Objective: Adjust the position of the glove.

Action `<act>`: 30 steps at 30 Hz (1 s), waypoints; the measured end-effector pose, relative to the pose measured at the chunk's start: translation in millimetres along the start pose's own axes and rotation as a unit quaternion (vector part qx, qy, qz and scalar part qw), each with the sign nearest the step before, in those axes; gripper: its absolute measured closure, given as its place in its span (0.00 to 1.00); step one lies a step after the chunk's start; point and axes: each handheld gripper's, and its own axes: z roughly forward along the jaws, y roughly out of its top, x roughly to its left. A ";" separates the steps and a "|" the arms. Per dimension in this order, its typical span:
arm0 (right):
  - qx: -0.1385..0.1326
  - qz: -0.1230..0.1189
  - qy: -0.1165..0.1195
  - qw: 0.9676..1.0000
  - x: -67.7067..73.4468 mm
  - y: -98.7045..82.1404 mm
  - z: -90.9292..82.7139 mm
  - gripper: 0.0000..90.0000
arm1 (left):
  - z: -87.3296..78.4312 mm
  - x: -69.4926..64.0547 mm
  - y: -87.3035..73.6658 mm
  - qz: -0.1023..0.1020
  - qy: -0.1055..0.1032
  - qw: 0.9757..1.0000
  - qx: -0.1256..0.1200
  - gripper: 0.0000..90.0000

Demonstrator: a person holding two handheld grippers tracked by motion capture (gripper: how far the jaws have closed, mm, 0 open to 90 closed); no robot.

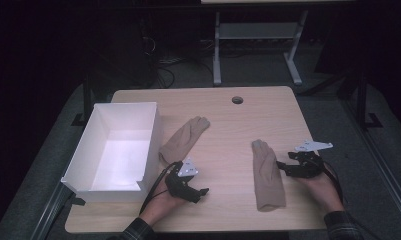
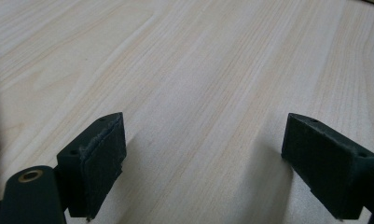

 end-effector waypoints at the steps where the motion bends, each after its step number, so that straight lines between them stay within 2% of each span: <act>1: 0.000 0.000 0.000 1.000 0.0 0.0 0.0 0.38 | 0.0 0.0 0.0 0.000 0.000 1.000 0.000 0.14; 3: 0.003 0.015 -0.019 1.000 -7.7 -3.6 2.1 0.30 | -0.1 -0.1 0.0 -0.001 0.000 1.000 0.001 0.14; 8: 0.010 0.043 -0.062 0.997 -21.3 -11.1 9.0 0.19 | -0.1 0.2 0.0 0.001 0.000 1.000 0.000 0.14; 12: 0.013 0.047 -0.074 0.996 -22.1 -12.8 14.4 0.16 | -0.1 0.2 0.1 0.001 0.000 1.000 0.001 0.14; 16: 0.001 0.061 -0.059 0.996 -23.5 -15.5 16.7 0.15 | 0.9 0.0 0.9 -0.005 0.002 1.000 -0.001 0.15; 18: 0.001 0.058 -0.056 0.997 -23.4 -15.4 16.8 0.15 | 1.2 0.1 2.1 -0.008 0.005 1.000 0.001 0.16; 20: 0.002 0.057 -0.054 0.997 -23.3 -15.4 16.9 0.15 | -0.1 0.5 6.4 -0.017 0.010 1.000 0.008 0.25; 21: 0.002 0.057 -0.055 0.997 -23.3 -15.4 16.9 0.14 | -0.9 1.9 7.9 -0.020 0.005 1.000 0.012 0.29; 23: 0.002 0.057 -0.054 0.997 -23.3 -15.5 16.9 0.14 | -1.5 2.5 9.6 -0.027 0.000 1.000 0.012 0.36; 25: 0.002 0.057 -0.055 0.997 -23.3 -15.4 16.9 0.15 | -3.0 3.0 13.9 -0.029 0.004 0.999 0.016 0.40; 26: 0.002 0.057 -0.055 0.997 -23.3 -15.5 16.9 0.15 | -3.6 3.8 16.0 -0.031 0.006 0.999 0.016 0.51; 27: 0.002 0.057 -0.055 0.997 -23.3 -15.5 16.9 0.15 | -4.0 4.8 18.3 -0.035 0.009 0.999 0.018 0.51; 28: 0.002 0.058 -0.054 0.997 -23.3 -15.5 16.9 0.15 | -4.2 7.1 22.0 -0.046 0.012 0.999 0.018 0.56; 30: 0.002 0.057 -0.054 0.997 -23.2 -15.5 16.8 0.15 | -4.6 12.2 27.7 -0.057 0.020 0.998 0.018 0.71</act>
